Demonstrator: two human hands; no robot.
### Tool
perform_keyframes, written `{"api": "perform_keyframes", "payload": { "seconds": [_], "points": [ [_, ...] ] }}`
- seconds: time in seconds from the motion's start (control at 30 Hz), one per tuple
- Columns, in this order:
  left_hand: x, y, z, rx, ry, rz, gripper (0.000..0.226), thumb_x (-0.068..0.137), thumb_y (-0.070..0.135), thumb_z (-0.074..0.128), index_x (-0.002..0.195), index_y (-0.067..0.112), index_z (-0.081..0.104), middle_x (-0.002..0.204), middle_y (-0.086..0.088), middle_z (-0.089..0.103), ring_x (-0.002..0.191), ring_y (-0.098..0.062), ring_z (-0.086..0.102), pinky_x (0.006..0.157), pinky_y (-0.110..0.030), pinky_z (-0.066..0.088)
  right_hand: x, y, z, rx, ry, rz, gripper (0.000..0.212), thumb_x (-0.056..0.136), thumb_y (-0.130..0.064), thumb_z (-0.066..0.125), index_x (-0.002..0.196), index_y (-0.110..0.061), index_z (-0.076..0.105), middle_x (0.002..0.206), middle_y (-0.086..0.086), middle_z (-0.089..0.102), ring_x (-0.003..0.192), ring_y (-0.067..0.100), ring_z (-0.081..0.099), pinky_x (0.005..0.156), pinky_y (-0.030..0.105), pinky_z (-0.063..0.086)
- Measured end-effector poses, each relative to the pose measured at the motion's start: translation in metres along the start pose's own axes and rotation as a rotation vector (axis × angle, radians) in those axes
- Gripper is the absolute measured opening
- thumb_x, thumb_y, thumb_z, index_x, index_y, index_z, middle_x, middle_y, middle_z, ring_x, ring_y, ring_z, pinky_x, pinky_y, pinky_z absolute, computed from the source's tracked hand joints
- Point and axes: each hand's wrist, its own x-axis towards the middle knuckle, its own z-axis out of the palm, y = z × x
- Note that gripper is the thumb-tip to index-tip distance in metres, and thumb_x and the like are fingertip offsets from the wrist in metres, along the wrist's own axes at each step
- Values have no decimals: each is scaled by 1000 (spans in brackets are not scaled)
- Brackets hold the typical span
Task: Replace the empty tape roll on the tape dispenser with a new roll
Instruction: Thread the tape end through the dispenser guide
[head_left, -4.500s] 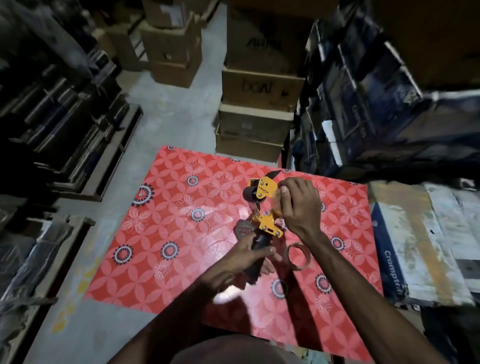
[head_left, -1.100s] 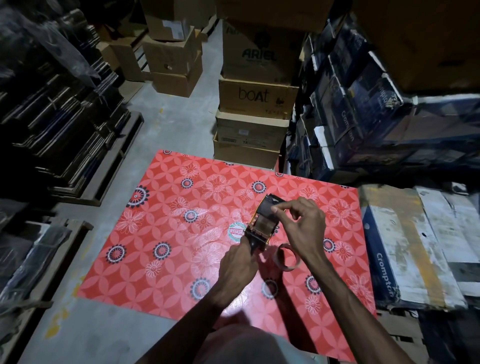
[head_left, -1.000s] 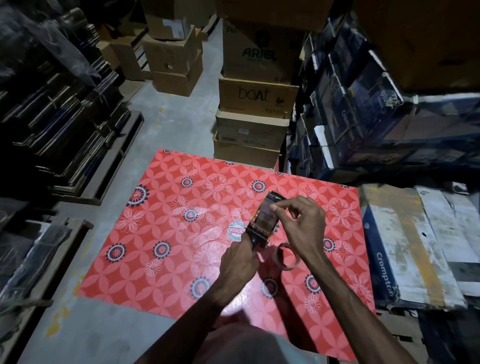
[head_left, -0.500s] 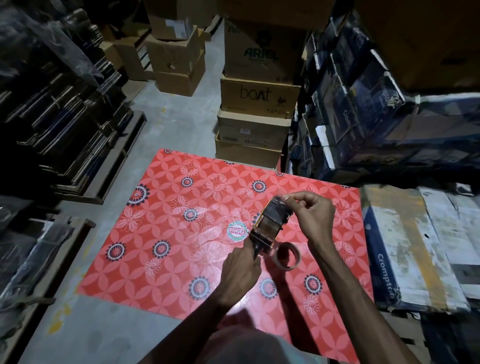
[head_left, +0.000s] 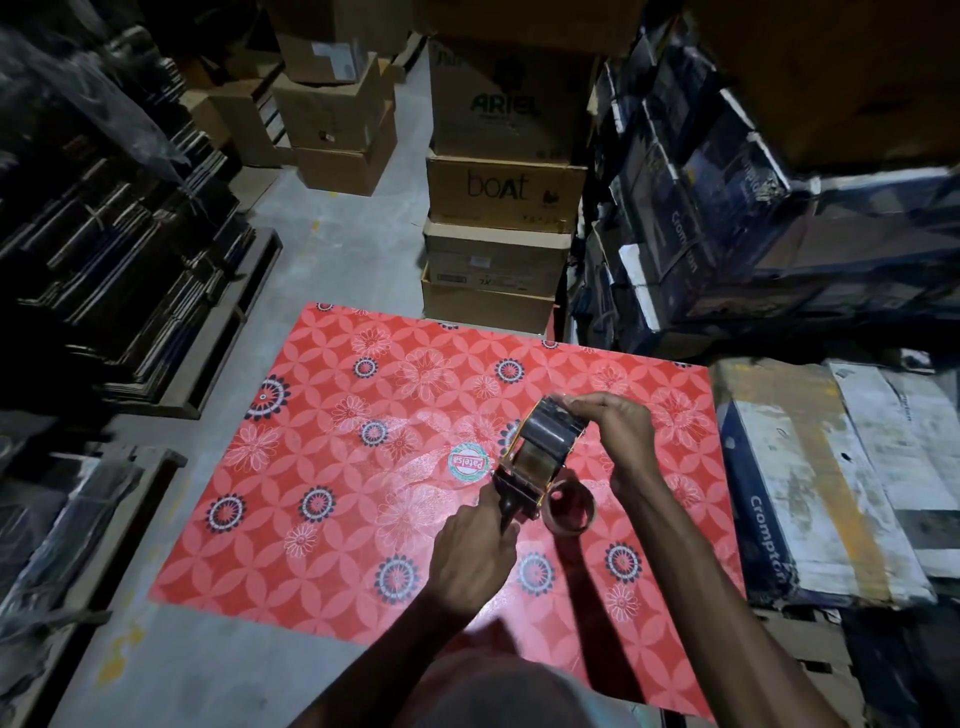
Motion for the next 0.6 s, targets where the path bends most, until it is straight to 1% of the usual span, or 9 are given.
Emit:
{"api": "perform_keyframes", "payload": {
  "seconds": [0.07, 0.1, 0.23, 0.3, 0.37, 0.43, 0.5, 0.53, 0.6],
  "points": [
    [-3, 0, -3, -18, -1, 22, 37, 99, 34, 55, 128, 25, 35, 99, -7, 75, 85, -34, 73, 75, -53, 60, -2, 1, 1, 59, -38, 115, 6, 79, -14, 80, 77, -19, 78, 88, -6, 78, 96, 15, 65, 89, 40, 42],
    [-5, 0, -5, -27, 5, 37, 35, 100, 33, 56, 124, 26, 31, 95, -6, 74, 81, -34, 72, 72, -53, 60, -2, 3, 0, 93, -58, 169, 7, 79, -14, 79, 77, -20, 76, 87, -5, 76, 95, 16, 63, 86, 41, 42],
    [-10, -1, -9, -32, 19, 73, 37, 100, 33, 57, 117, 27, 25, 85, -8, 71, 73, -38, 69, 67, -52, 58, 1, 5, 0, 226, -124, 302, 5, 81, -9, 76, 81, -13, 72, 88, 1, 69, 91, 23, 63, 73, 38, 52],
    [-10, -2, -8, -34, -2, 65, 36, 101, 34, 56, 115, 28, 24, 86, -7, 72, 73, -36, 69, 67, -52, 59, 2, 3, 0, 207, -115, 296, 7, 80, -10, 79, 79, -12, 72, 86, 3, 71, 91, 25, 63, 76, 41, 53],
    [-9, -4, -6, -36, -13, 56, 35, 99, 37, 53, 115, 29, 24, 91, -6, 75, 74, -34, 71, 68, -53, 61, 3, -4, 0, 171, -100, 272, 9, 79, -10, 82, 78, -10, 73, 85, 4, 72, 89, 26, 62, 80, 47, 53],
    [-7, -7, -5, -36, -8, 48, 35, 97, 38, 53, 116, 29, 24, 94, -5, 76, 75, -35, 72, 69, -53, 61, 3, -10, -1, 149, -133, 283, 14, 79, -11, 83, 91, -7, 76, 93, 5, 72, 92, 29, 62, 83, 51, 55],
    [-7, -9, -4, -24, -1, 37, 35, 98, 36, 54, 116, 29, 24, 93, -5, 76, 74, -34, 72, 68, -53, 61, 1, -15, -1, 155, -186, 316, 26, 81, -14, 83, 105, -7, 76, 100, 4, 71, 98, 32, 64, 93, 63, 54],
    [-8, -9, -5, -28, 2, 34, 36, 99, 34, 55, 115, 29, 24, 92, -4, 76, 72, -33, 72, 67, -53, 61, 0, -16, -1, 153, -204, 324, 26, 82, -15, 82, 105, -8, 75, 102, 4, 70, 100, 33, 65, 94, 67, 53],
    [-8, -10, -5, -33, 11, 31, 37, 99, 33, 56, 115, 29, 24, 93, -3, 76, 71, -31, 72, 66, -53, 62, -1, -19, -1, 147, -217, 327, 22, 82, -15, 82, 101, -9, 73, 105, 4, 69, 99, 33, 66, 94, 69, 52]
  ]
}}
